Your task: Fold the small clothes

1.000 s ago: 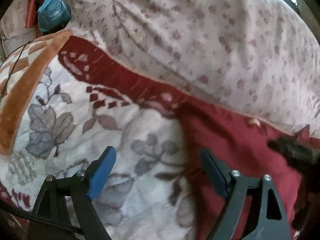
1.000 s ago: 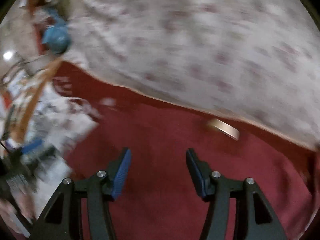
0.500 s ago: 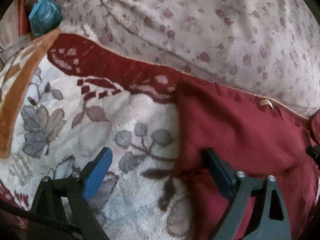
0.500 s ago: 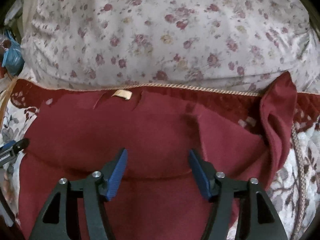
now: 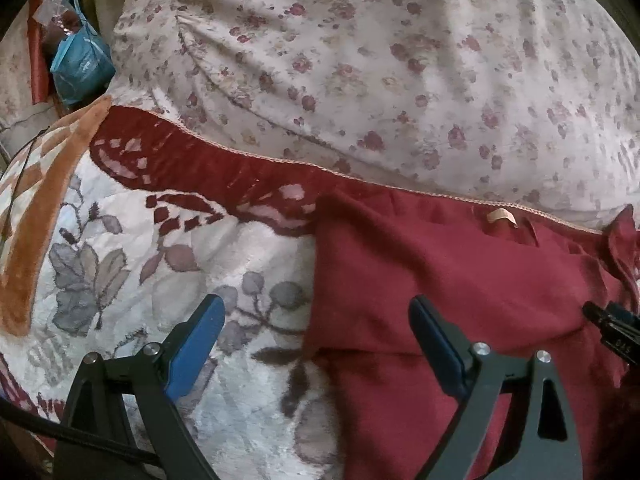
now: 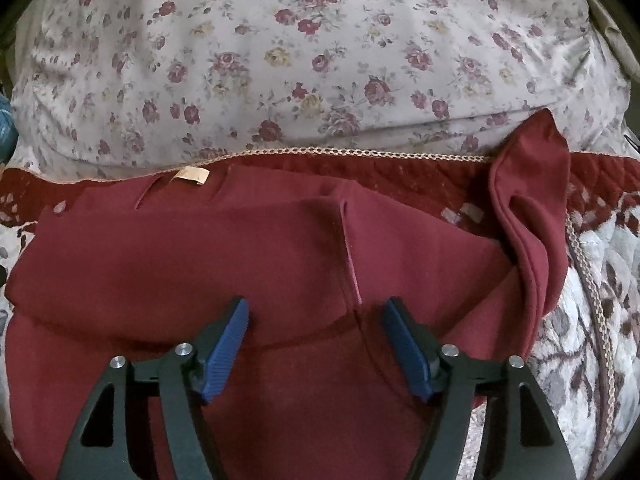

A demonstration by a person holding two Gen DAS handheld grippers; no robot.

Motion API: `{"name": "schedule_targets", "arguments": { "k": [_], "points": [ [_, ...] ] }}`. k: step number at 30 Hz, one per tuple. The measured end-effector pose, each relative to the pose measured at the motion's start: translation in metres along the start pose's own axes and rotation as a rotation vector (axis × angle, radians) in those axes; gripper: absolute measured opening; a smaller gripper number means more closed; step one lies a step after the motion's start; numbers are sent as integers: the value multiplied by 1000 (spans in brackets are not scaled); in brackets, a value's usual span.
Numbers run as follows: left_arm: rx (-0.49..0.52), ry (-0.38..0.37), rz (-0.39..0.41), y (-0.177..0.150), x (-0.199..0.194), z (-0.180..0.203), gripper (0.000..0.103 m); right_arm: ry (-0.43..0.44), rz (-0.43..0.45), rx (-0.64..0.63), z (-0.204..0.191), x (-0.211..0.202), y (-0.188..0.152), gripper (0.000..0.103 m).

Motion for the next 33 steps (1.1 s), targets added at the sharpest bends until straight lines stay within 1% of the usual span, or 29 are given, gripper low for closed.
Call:
{"name": "schedule_targets", "arguments": {
  "k": [3,5,10,14,17,21,24,26,27,30,33],
  "points": [
    [7,4,-5,-1,4,3,92,25,-4,27,5,6,-1,81],
    [14,7,-11,-3,7,6,92,38,3,39,6,5,-2,82],
    [27,13,-40,-8,17,10,92,30,7,29,3,7,-2,84],
    [29,15,-85,-14,30,12,92,29,11,29,3,7,-1,84],
    [5,12,-108,-17,36,11,93,24,11,23,3,8,-1,84],
    [-15,5,-116,-17,36,8,94,29,12,24,5,8,0,85],
    [-18,5,-106,-14,32,8,94,70,9,57,11,4,2,85],
    [-21,7,-91,-11,27,7,94,129,6,126,27,-5,8,85],
    [-23,8,-80,-10,25,6,94,128,17,152,35,-10,13,85],
    [-36,6,-60,-6,21,4,94,55,68,186,69,-22,34,85],
    [-45,1,-57,-4,20,2,94,-64,69,230,115,-12,58,85]
  ]
}}
Point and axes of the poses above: each gripper's, at about its wrist camera, not at the fingertips, and x roughly the way its jaws point, z to its right, y to its top, the point moved 1 cm from there along x, roughly the way its jaws point, and after that the axes turned 5 degrees about z, right-handed, at the moved point
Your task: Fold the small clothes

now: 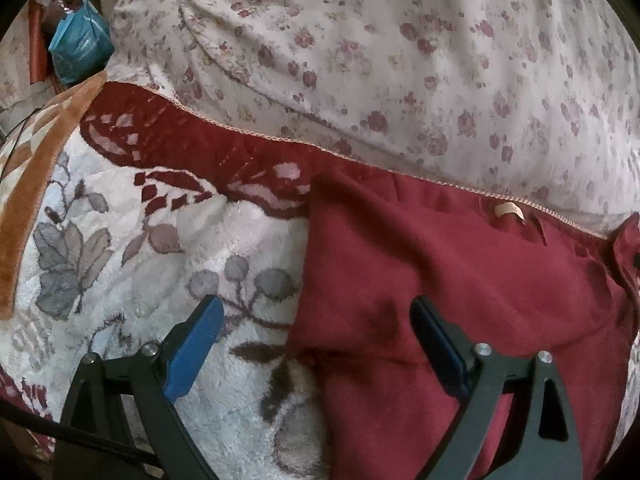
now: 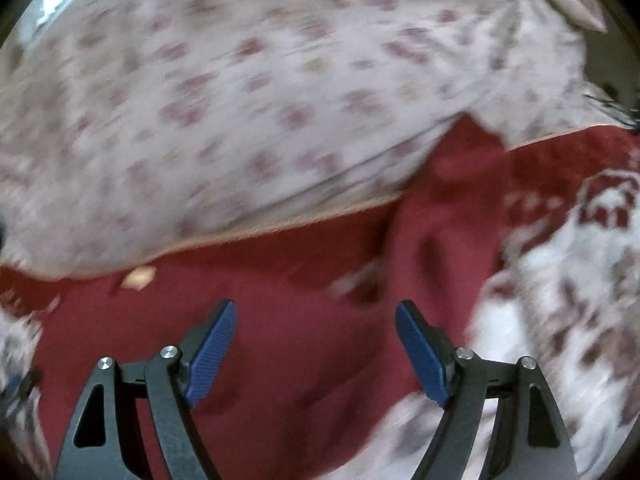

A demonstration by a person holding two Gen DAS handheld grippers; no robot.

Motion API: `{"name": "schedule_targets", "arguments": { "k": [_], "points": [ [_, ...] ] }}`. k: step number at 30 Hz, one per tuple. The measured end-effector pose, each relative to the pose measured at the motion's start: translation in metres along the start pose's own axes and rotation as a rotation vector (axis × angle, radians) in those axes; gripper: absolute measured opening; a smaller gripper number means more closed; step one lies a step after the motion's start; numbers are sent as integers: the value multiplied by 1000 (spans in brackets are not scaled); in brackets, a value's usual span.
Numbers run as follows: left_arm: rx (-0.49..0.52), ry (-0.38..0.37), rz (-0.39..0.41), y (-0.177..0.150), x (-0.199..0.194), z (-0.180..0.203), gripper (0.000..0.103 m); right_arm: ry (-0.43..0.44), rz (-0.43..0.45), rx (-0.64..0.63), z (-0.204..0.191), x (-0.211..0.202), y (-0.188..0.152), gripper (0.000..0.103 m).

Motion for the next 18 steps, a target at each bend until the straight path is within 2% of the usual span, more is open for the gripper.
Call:
{"name": "schedule_targets", "arguments": {
  "k": [5,10,13,15,18],
  "points": [
    [2,-5,1,1,0,0,94,-85,-67,110,55,46,39,83],
    [41,14,11,2,5,5,94,-124,-46,179,81,78,59,80],
    [46,22,-1,2,12,5,94,-143,-59,141,77,102,65,69],
    [45,27,-8,2,15,5,94,-154,-76,111,74,115,68,48],
    [45,28,-7,3,17,4,94,-160,-85,124,79,122,70,34]
  ]
}}
Point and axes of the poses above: each gripper's, at about its wrist camera, not at the fingertips, and x roughly the way its jaws point, z to its right, y to its top, the point moved 1 cm from there along x, roughly the way its jaws point, and after that the axes turned 5 degrees about z, right-handed, at the moved point
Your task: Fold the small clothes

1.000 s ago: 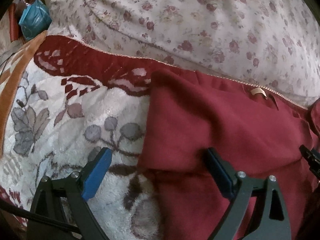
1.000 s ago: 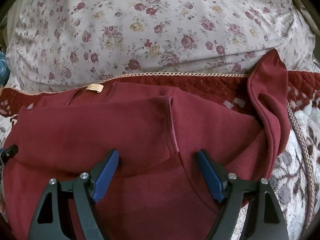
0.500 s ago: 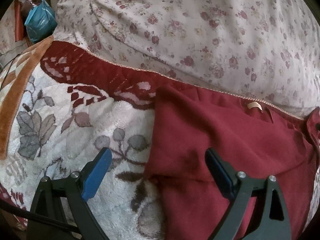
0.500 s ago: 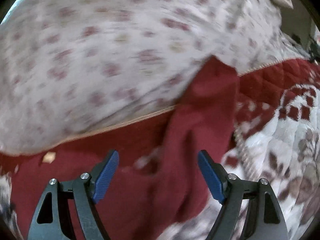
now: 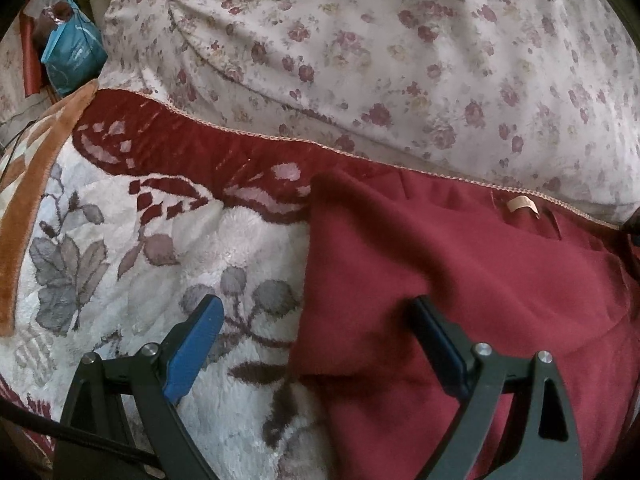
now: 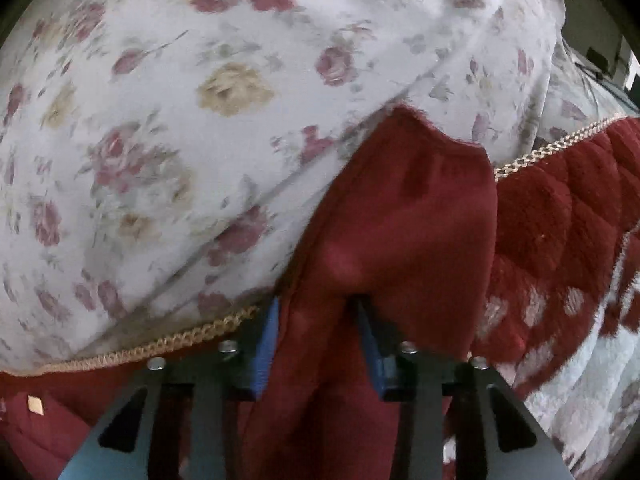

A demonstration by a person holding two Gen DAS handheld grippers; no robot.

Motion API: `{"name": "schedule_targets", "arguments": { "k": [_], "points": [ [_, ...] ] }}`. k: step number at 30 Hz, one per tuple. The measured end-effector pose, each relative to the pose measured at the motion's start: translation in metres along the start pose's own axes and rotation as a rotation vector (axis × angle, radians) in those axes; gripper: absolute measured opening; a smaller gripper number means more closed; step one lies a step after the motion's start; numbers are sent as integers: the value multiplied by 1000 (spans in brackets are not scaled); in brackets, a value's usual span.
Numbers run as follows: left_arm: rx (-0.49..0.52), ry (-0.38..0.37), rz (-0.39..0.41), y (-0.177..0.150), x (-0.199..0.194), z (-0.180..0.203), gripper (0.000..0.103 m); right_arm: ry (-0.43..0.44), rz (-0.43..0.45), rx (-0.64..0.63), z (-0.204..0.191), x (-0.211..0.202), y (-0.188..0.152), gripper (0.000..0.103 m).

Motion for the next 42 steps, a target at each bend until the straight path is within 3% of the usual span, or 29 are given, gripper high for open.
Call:
{"name": "schedule_targets", "arguments": {
  "k": [1,2,5,9,16,19,22,25,27,31,33,37,42],
  "points": [
    [0,1,2,0,0,0,94,14,2,6,3,-2,1,29],
    [0,2,5,1,0,0,94,26,5,8,5,-4,2,16],
    [-12,2,20,2,-5,-3,94,126,35,56,14,-26,-1,15],
    [-45,-12,49,5,-15,-8,94,236,93,-17,2,-78,-8,14],
    [-91,-48,99,8,-33,-15,94,540,175,-225,-78,-189,-35,14],
    [-110,-69,115,10,-38,-18,94,666,134,-370,-141,-220,-72,14],
    [-131,-95,117,11,-39,-22,94,745,67,-498,-197,-222,-121,14],
    [-143,-133,108,11,-37,-23,93,737,-21,-606,-237,-203,-176,17],
    [-155,-170,101,12,-36,-22,93,714,-117,-637,-254,-181,-202,28],
    [-140,-215,103,15,-38,-13,94,722,-119,-550,-224,-180,-207,46],
    [-114,-225,110,16,-38,-3,94,706,-76,-494,-186,-188,-195,68],
    [-75,-288,94,19,-37,18,94,581,60,-357,-98,-205,-166,77],
    [-85,-317,14,24,-17,43,94,509,62,-194,-26,-187,-144,81]
  ]
}}
Point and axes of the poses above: each gripper's, at about its wrist camera, not at the fingertips, and x roughly the way its jaws point, z to its right, y to its top, the point moved 1 cm from there along x, roughly the way its jaws point, and after that the axes turned 5 degrees about z, right-handed, at the moved point
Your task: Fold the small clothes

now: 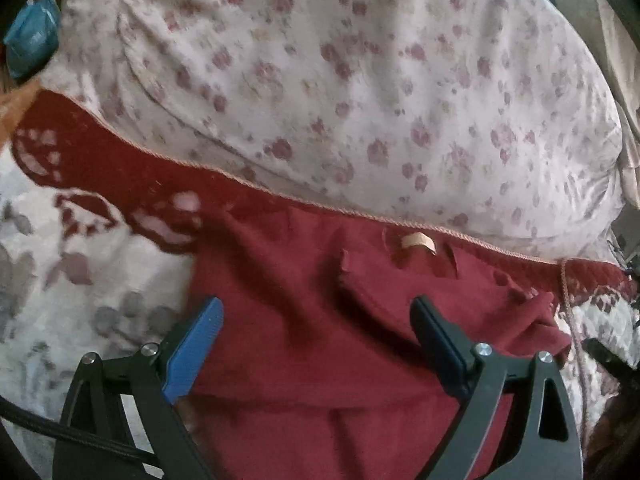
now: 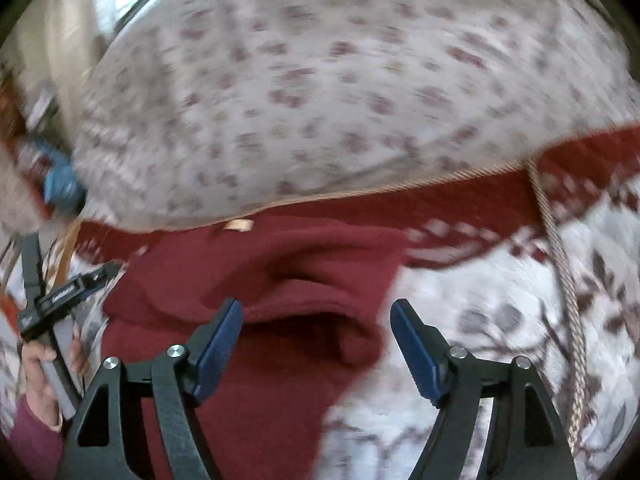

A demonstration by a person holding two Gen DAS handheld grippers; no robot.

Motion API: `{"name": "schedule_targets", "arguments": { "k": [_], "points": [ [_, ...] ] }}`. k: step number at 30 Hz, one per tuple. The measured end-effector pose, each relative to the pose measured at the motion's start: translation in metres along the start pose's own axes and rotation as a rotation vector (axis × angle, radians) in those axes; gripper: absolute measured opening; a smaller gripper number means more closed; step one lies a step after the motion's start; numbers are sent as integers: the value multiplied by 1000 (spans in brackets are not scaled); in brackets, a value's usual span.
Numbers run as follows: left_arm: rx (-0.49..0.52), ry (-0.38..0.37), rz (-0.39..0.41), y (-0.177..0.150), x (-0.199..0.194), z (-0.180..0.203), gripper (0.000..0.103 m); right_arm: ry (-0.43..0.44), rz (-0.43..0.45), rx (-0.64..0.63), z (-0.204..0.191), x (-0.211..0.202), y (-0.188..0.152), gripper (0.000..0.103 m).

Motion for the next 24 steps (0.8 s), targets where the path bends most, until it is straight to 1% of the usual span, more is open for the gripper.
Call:
{"name": "schedule_targets", "arguments": {
  "k": [2,3,4,5,6,7,9,10,13,14,15,16,17,18,20,21,22,23,24],
  "points": [
    [6,-16,-39,-2,15,9,94,-12,10,73,25,5,2,81],
    [19,-10,-54,-4,22,15,93,-19,9,91,23,12,-1,81],
    [35,-3,-59,-7,27,19,84,-38,-1,110,29,19,0,81],
    [52,-1,-54,-7,30,23,72,-40,-7,117,31,22,1,81],
    [70,-7,-49,-7,32,27,40,-33,-10,127,33,26,1,81],
    [80,-29,-57,-5,34,30,28,-26,-10,138,34,30,1,81],
    [66,-63,-39,-2,33,29,17,-12,-15,167,34,39,4,81],
    [58,-66,-28,-2,31,27,10,-5,-22,173,35,44,6,81],
    [19,-74,-11,5,22,18,8,4,-54,180,33,66,16,81],
    [7,-73,9,8,16,14,8,7,-66,195,34,75,20,81],
    [6,-57,36,12,7,11,8,18,-85,206,34,86,24,80],
    [8,-41,59,14,0,8,7,22,-114,203,33,96,28,72],
    [6,-30,78,16,-6,6,7,0,-132,181,30,102,32,32],
    [5,-30,86,17,-12,3,7,-33,-125,142,26,103,38,16],
    [27,-9,86,13,-15,3,7,-54,-66,109,21,97,47,16],
    [57,11,72,10,-11,6,7,-62,-56,108,20,97,48,16],
    [85,39,46,3,-3,8,7,-84,-74,98,19,102,47,16],
    [91,59,22,-3,4,9,7,-116,-100,77,17,106,44,18],
    [92,82,-12,-9,11,9,8,-136,-111,58,16,106,41,22]
  ]
}}
Point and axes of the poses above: each gripper's, at about its wrist camera, not at the fingertips, and x roughly the way its jaws point, z to its right, y to its top, the point moved 1 cm from there along x, roughly the way its jaws point, and after that the axes turned 5 degrees about z, right-handed, at the moved point
